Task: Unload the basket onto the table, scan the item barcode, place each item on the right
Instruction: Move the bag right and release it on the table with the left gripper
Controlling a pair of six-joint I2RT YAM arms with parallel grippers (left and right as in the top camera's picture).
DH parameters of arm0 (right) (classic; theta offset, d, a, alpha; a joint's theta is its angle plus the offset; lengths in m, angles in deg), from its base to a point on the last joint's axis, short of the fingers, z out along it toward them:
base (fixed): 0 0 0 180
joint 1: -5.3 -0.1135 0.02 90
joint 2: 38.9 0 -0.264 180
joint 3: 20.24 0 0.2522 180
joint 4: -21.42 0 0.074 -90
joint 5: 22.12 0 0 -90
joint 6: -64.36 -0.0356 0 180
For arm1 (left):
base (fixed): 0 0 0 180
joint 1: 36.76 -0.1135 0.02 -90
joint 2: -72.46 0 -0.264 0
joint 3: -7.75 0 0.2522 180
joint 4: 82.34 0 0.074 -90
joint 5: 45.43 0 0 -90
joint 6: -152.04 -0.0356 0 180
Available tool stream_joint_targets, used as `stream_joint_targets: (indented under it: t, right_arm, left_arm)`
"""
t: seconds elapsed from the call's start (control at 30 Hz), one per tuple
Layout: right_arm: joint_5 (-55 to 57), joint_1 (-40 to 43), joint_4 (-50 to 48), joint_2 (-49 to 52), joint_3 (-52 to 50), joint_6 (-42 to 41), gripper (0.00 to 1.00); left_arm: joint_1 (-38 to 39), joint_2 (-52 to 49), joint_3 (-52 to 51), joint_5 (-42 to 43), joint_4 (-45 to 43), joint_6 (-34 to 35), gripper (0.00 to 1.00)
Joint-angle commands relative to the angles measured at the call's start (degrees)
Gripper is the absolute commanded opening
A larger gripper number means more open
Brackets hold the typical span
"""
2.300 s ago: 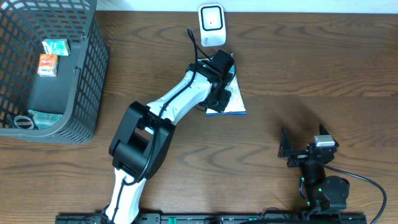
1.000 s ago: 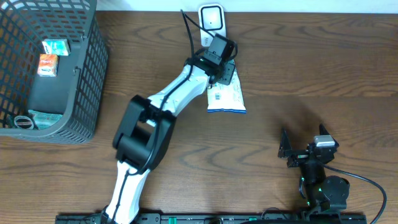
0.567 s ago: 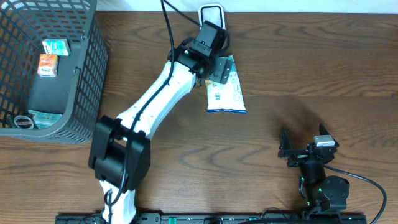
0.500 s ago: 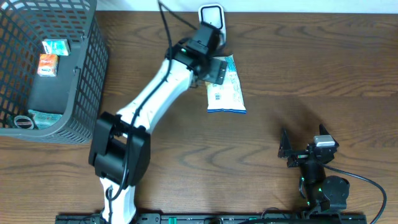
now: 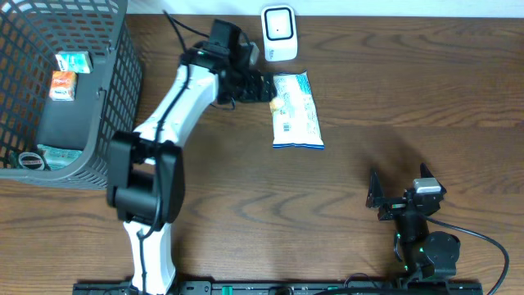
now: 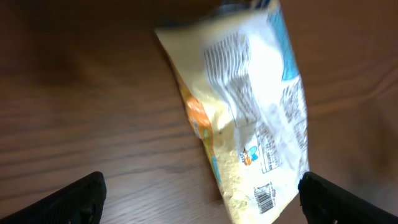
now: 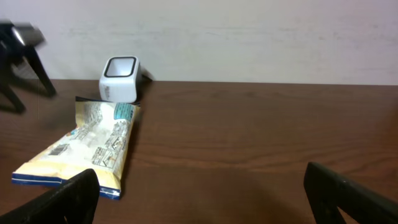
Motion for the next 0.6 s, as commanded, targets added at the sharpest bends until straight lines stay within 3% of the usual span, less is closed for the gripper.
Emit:
stream_joint_targets:
  t: [0.0, 0.13, 0.37, 0.57]
  right_arm:
    - [-0.2, -0.4, 0.3, -0.3, 0.0, 0.7, 0.99]
    - [-0.2, -0.4, 0.3, -0.3, 0.0, 0.7, 0.99]
    - [-0.2, -0.4, 0.3, -0.3, 0.0, 0.7, 0.99]
    - [-0.2, -0.4, 0.3, -0.3, 0.0, 0.7, 0.99]
  left_arm:
    - [1.9, -5.0, -1.2, 3.4, -0.4, 1.4, 0.98]
    - [3.5, -8.2, -1.2, 3.4, -2.6, 6.4, 0.98]
    - [6.1, -10.2, -1.2, 3.4, -7.3, 8.7, 0.70]
    - [9.4, -10.2, -1.2, 6.2, -11.2, 8.8, 0.58]
